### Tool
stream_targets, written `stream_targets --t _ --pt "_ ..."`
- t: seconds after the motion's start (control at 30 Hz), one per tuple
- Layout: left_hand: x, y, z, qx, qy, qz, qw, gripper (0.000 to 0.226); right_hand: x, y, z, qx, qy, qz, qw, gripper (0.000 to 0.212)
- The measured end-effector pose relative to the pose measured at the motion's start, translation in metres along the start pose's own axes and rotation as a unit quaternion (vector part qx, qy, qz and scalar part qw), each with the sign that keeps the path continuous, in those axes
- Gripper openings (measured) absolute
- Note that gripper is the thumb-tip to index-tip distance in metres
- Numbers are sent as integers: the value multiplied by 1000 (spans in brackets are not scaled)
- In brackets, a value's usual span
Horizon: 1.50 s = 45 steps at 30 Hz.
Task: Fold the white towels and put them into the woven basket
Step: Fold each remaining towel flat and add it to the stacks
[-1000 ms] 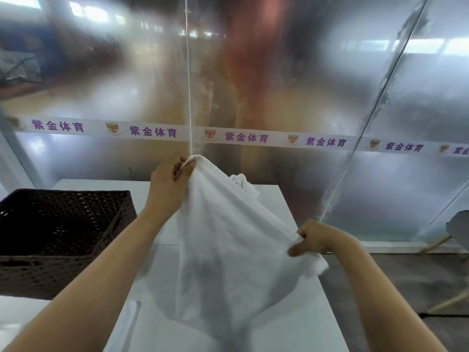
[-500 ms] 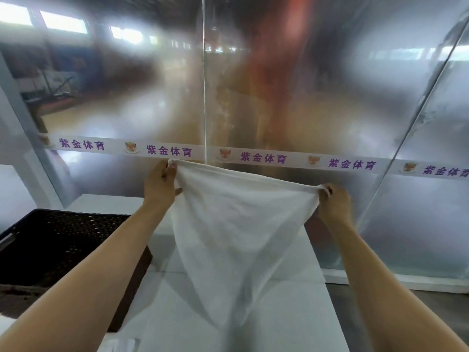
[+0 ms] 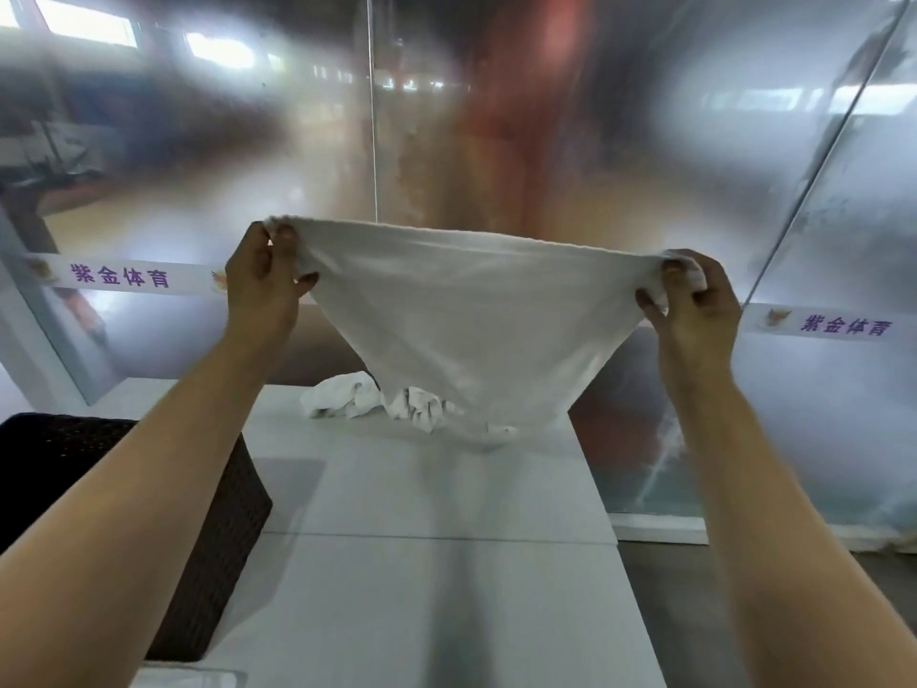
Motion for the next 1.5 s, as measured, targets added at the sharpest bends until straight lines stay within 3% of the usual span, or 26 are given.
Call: stream_targets --t 0.3,0.5,0.63,0.83,1.03,1.2,1.27,1.5 --pt "-133 140 82 95 17 146 985 19 -172 -101 70 -41 1 -147 988 13" --pt "-241 215 146 243 41 213 946 39 -301 -165 134 -169 9 -326 930 18" --pt "-296 240 180 287 61 263 919 37 -360 -153 160 -294 69 -328 895 24" --pt "-357 266 224 346 92 342 869 28 -420 -116 172 -298 52 -365 880 20" --pt "-371 270 229 348 91 364 859 31 -435 -124 178 -324 50 -380 865 26" --pt "-342 282 219 361 72 358 858 30 -403 -153 166 -345 63 -368 861 50" --pt "-326 288 210 368 61 351 859 19 -385 -169 156 -349 73 -366 859 51" --pt "-269 326 173 390 52 322 861 24 -333 -244 136 -368 99 -379 843 44"
Point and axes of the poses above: each hand's wrist, its own x-axis towards the middle knuckle, its own z-axis out of the back of the hand, y = z × x, the point moved 4 cm from there along x, towards the middle knuckle, and after that the axes turned 8 degrees about z, right-handed, at the moved point
